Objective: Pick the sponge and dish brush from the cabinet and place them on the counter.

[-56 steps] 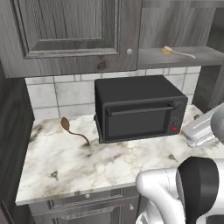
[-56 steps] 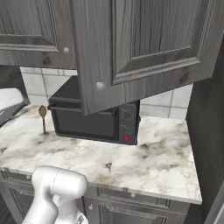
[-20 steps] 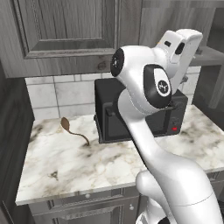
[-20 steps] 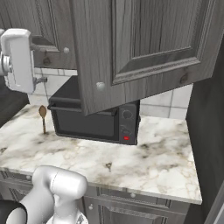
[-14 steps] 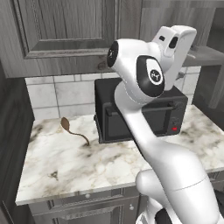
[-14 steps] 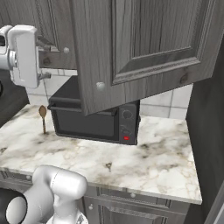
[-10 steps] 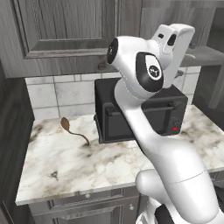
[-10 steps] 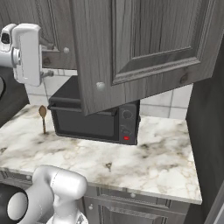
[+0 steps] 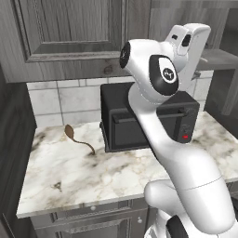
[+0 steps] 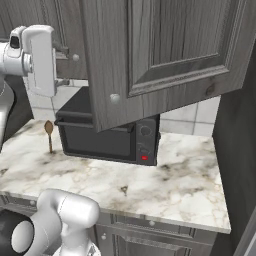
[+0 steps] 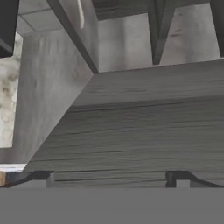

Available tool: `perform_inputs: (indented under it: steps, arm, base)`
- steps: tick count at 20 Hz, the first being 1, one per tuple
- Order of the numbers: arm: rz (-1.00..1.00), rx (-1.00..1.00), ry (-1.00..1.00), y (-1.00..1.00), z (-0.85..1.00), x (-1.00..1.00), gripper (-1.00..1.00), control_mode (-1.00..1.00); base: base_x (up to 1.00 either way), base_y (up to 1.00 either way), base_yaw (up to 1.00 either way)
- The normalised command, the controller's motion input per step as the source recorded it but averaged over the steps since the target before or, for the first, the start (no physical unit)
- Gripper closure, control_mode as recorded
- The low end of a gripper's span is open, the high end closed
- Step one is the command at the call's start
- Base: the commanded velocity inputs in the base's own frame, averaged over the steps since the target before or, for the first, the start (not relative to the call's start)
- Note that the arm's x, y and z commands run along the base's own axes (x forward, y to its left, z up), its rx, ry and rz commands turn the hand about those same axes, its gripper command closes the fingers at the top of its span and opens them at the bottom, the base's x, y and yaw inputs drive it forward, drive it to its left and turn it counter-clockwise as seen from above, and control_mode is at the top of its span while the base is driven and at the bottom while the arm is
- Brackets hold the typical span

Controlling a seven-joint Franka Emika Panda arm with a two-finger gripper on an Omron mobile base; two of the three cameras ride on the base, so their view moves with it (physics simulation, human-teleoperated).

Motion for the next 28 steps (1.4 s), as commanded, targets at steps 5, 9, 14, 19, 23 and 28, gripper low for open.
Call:
perform_inputs:
  steps: [5, 9, 14, 19, 23, 28]
  arm:
    - [-0.03, -0.06, 0.00, -0.28, 0.00, 0.00, -1.00, -1.00]
    - [-0.12, -0.03, 0.04, -0.09, 0.00, 0.01, -1.00, -1.00]
    - [-0.15, -0.02, 0.05, -0.13, 0.00, 0.00, -1.00, -1.00]
    - [-0.18, -0.03, 0.05, -0.11, 0.00, 0.01, -1.00, -1.00]
    - [-0.17, -0.03, 0.05, -0.18, 0.00, 0.03, -1.00, -1.00]
    - [-0.18, -0.02, 0.05, -0.31, 0.00, 0.00, -1.00, -1.00]
  base:
    - [0.00, 0.00, 0.00]
    - [0.00, 0.00, 0.00]
    - [0.00, 0.00, 0.00]
    - [0.00, 0.00, 0.00]
    - [0.00, 0.00, 0.00]
    - [0.00, 0.00, 0.00]
